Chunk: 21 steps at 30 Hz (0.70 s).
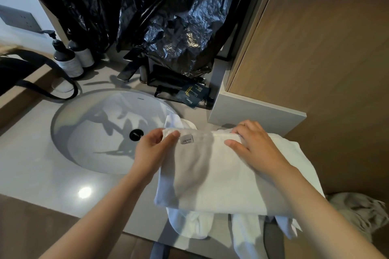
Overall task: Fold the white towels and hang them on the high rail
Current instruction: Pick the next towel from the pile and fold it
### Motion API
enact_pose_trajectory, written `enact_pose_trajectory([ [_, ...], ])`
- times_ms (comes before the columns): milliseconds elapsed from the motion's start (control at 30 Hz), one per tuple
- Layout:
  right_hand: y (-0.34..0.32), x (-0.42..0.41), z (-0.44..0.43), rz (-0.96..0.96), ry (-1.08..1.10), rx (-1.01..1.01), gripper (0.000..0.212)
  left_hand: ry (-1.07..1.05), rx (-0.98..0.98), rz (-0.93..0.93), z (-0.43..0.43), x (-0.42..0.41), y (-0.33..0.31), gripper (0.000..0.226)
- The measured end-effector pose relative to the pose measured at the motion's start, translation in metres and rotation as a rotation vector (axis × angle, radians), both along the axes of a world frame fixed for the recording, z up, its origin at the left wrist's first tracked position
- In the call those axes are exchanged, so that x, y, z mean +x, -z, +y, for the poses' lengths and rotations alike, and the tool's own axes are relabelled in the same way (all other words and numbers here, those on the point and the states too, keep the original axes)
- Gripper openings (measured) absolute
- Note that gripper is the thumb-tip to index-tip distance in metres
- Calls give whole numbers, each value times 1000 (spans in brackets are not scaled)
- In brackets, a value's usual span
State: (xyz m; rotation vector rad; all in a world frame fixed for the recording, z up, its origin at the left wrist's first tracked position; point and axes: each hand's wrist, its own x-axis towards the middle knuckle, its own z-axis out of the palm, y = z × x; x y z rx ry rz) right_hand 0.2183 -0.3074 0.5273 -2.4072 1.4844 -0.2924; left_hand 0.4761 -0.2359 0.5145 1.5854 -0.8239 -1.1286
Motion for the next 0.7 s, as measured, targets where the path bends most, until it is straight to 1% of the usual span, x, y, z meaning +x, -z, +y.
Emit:
enact_pose_trajectory([
  [33,-4,-7,-1,12,-7,-1,36,9,-25,-47,-2,3,-1,13],
  [100,-13,-25,-3,39,-1,-18,37,69,-41,-185,-8,13,-6,14],
  [133,-17,-36,-4,70,10,-19,39,126,-45,-289,-11,19,-9,15],
  [200,-23,-56,-2,153,36,10,41,309,-60,-579,-18,29,-15,16],
  [233,-25,-64,-1,174,52,38,40,428,-56,-714,-22,31,-21,21],
  [267,-26,-69,1,169,71,63,34,547,-35,-808,-25,31,-27,32],
  [300,-27,-73,4,144,82,80,27,642,-12,-862,-28,30,-31,41],
  [333,-29,-74,6,119,89,81,25,694,-2,-896,-32,29,-35,44],
  [367,-31,-74,7,97,89,60,26,707,-29,-910,-35,27,-39,40],
  [467,-47,-72,7,53,111,-78,32,628,-200,-872,-41,31,-52,12],
  [500,-56,-70,7,27,123,-120,35,591,-255,-859,-43,34,-57,8],
  [600,-88,-65,5,-18,97,-304,40,492,-377,-805,-50,40,-78,5],
  [700,-117,-62,6,-20,116,-490,30,295,-503,-767,-51,40,-104,6],
])
